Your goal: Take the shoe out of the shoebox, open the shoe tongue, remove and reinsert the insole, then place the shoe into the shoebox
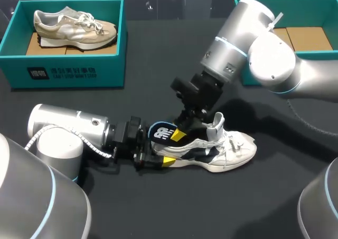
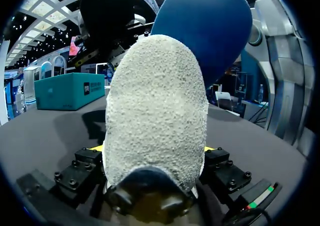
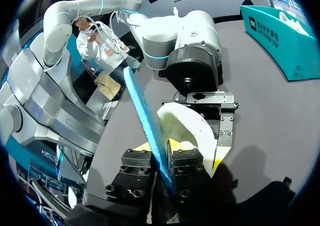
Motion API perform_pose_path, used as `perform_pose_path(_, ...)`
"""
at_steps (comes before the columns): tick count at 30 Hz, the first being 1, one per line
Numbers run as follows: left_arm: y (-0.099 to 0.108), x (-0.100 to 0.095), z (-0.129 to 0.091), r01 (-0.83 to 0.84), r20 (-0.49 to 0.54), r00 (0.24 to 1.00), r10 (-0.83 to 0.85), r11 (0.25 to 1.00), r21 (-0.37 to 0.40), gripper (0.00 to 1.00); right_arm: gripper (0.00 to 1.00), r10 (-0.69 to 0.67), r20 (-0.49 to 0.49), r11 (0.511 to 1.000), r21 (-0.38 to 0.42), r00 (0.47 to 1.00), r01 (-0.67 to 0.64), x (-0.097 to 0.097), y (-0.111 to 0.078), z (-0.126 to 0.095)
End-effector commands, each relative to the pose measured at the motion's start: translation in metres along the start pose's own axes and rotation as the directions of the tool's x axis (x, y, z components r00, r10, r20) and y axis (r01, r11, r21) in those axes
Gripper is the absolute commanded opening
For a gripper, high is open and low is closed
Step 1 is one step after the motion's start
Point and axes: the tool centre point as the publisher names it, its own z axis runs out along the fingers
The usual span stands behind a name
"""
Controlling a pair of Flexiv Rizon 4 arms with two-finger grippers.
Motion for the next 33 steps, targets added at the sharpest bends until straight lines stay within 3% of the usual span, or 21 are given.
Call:
perform_pose_path(1,0.001,0.000,0.001,0.000,0.000,1.000,0.000,1.000,0.000,0.00,0.00,-0.008,0.004,1.000,-0.007,1.000,0.008,0.002,0.003,0.001)
perform_pose_path(6,0.001,0.000,0.001,0.000,0.000,1.000,0.000,1.000,0.000,0.00,0.00,-0.038,0.014,0.998,-0.039,0.999,0.038,0.014,0.015,-0.004)
perform_pose_path(8,0.001,0.000,0.001,0.000,0.000,1.000,0.000,1.000,0.000,0.00,0.00,-0.091,0.072,0.996,0.002,0.993,0.091,0.029,0.030,-0.007)
perform_pose_path(22,0.001,0.000,0.001,0.000,0.000,1.000,0.000,1.000,0.000,0.00,0.00,-0.091,0.072,0.996,0.002,0.993,0.091,0.029,0.030,-0.007)
perform_pose_path(23,0.001,0.000,0.001,0.000,0.000,1.000,0.000,1.000,0.000,0.00,0.00,-0.121,0.063,0.991,-0.050,0.991,0.124,0.038,0.037,-0.005)
perform_pose_path(27,0.001,0.000,0.001,0.000,0.000,1.000,0.000,1.000,0.000,0.00,0.00,-0.127,0.108,0.984,-0.114,0.986,0.139,0.054,0.063,-0.013)
perform_pose_path(30,0.001,0.000,0.001,0.000,0.000,1.000,0.000,1.000,0.000,0.00,0.00,-0.122,0.141,0.974,-0.173,0.982,0.146,0.069,0.077,-0.036)
perform_pose_path(33,0.001,0.000,0.001,0.000,0.000,1.000,0.000,1.000,0.000,0.00,0.00,-0.090,0.118,0.940,-0.319,0.989,0.123,0.087,0.091,-0.067)
